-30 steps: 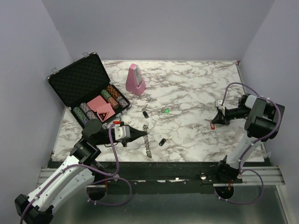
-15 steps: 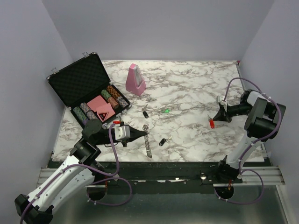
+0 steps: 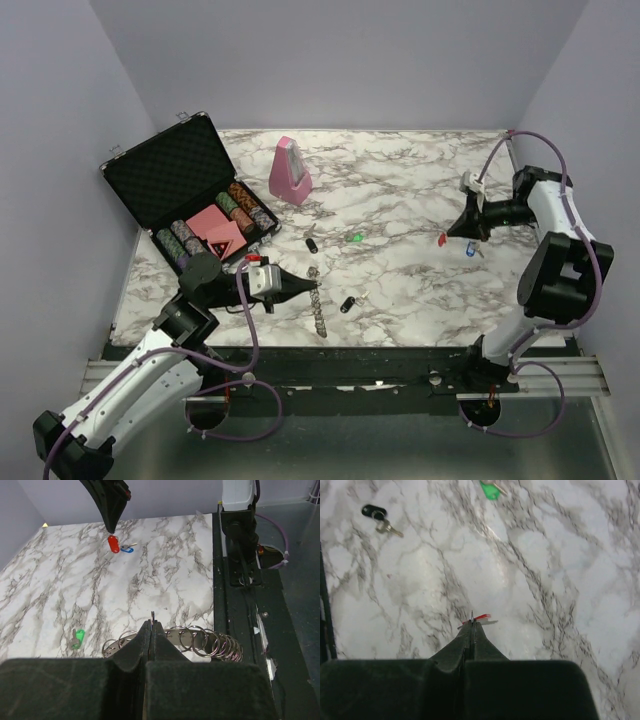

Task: Put the keys on the keyring

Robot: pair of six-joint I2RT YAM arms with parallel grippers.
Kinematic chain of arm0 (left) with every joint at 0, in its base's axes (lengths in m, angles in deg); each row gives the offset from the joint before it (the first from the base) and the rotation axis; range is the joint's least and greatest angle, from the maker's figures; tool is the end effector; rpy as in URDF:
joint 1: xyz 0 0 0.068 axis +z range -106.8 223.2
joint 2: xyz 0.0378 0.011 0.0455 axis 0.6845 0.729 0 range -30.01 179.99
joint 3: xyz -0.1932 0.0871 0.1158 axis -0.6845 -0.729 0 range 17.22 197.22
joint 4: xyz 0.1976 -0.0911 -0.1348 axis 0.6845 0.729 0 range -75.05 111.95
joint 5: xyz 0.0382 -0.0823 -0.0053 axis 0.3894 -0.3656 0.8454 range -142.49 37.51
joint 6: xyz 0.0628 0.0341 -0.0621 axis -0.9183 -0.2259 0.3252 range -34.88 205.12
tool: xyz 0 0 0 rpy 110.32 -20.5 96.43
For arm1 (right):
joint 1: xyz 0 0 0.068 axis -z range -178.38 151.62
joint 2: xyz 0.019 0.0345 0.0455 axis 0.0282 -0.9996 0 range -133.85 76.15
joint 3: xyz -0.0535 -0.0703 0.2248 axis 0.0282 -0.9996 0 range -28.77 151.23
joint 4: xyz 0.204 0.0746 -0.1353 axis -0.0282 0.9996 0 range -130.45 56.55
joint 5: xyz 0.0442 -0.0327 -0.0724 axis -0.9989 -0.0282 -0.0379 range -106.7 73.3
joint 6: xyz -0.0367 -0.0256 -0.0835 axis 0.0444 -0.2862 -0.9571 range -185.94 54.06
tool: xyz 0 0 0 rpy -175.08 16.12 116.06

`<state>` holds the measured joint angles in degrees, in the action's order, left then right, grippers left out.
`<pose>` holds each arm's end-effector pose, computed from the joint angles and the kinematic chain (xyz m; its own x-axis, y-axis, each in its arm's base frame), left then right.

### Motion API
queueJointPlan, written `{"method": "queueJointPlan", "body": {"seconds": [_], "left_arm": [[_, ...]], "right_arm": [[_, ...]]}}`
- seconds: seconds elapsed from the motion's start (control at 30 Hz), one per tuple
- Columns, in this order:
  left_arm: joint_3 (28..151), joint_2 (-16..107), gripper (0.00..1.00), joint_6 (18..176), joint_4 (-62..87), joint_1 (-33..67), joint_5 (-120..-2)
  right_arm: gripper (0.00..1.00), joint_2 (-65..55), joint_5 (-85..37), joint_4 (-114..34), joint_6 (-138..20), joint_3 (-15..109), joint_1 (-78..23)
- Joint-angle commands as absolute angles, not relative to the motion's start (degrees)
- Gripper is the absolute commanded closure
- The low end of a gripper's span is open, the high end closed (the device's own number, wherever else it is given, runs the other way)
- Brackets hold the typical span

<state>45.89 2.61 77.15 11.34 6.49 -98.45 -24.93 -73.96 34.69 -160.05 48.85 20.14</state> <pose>0.1246 -0.1695 0.2808 0.1327 0.0211 -0.9909 0.9829 0.1258 0.1343 0.2975 -0.0236 0.1817 -0.2230 -0.4942 -0.8403 -0.9560 0.2793 0.0895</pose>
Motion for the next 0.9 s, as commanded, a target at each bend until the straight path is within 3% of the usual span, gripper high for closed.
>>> {"method": "queueJointPlan", "body": {"seconds": [0.0, 0.1, 0.27, 0.47, 0.87], "left_arm": [[47.7, 3.9, 1.0, 81.0, 4.1, 6.7, -100.7], [50.4, 5.6, 1.0, 79.2, 4.9, 5.4, -100.0], [53.6, 9.1, 1.0, 73.2, 7.6, 2.7, -99.1], [51.4, 14.4, 1.0, 71.6, 0.2, -0.9, -99.1], [51.9, 23.6, 1.0, 70.9, -3.3, -3.4, -91.1]], "right_arm": [[0.99, -15.2, -79.2, 37.1, -144.5, 50.2, 11.0], [1.0, -11.9, -79.6, 35.7, -138.8, 51.4, 3.9], [1.0, -9.5, -82.6, 40.9, -143.1, 54.4, -5.7], [1.0, -7.1, -80.3, 40.9, -148.0, 52.4, -15.2], [1.0, -9.8, -83.5, 40.9, -149.2, 50.1, -18.6]]}}
